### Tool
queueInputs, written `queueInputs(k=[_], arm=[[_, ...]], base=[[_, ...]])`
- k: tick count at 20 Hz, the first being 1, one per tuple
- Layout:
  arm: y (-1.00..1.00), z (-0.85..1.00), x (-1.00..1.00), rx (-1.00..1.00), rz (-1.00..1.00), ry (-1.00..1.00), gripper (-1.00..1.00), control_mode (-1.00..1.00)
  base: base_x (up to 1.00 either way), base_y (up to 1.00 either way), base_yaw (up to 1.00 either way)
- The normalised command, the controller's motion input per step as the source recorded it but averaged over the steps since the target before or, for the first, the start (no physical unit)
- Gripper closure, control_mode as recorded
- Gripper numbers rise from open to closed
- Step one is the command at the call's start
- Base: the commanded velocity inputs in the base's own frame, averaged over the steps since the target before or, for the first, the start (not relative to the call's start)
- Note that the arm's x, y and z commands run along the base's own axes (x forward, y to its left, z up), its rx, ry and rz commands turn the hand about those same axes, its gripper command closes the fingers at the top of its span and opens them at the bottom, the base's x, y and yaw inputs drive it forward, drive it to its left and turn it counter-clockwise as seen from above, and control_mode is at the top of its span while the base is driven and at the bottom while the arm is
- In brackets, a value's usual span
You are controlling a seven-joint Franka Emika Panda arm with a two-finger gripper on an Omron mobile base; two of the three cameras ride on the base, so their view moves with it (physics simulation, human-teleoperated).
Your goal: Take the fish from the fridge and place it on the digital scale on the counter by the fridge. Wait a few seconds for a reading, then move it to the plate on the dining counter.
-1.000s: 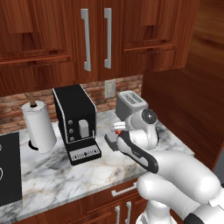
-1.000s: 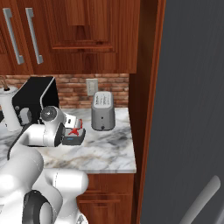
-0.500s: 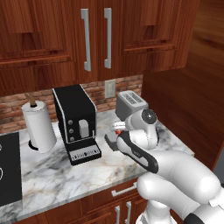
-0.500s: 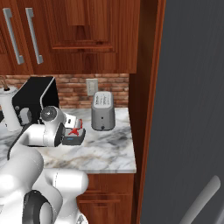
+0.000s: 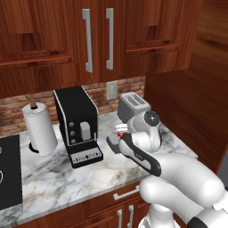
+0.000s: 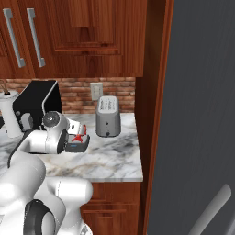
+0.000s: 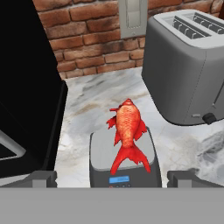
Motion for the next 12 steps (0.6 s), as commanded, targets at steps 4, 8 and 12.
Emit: queueInputs(k=[4,8,12], arm=[[0.00,0.00,0.00,0.00,0.00,0.00,-1.00,-1.00],[0.00,0.00,0.00,0.00,0.00,0.00,-1.00,-1.00],[0.00,0.00,0.00,0.00,0.00,0.00,-1.00,-1.00]], base=[[0.00,0.00,0.00],[0.00,0.00,0.00],[0.00,0.00,0.00]])
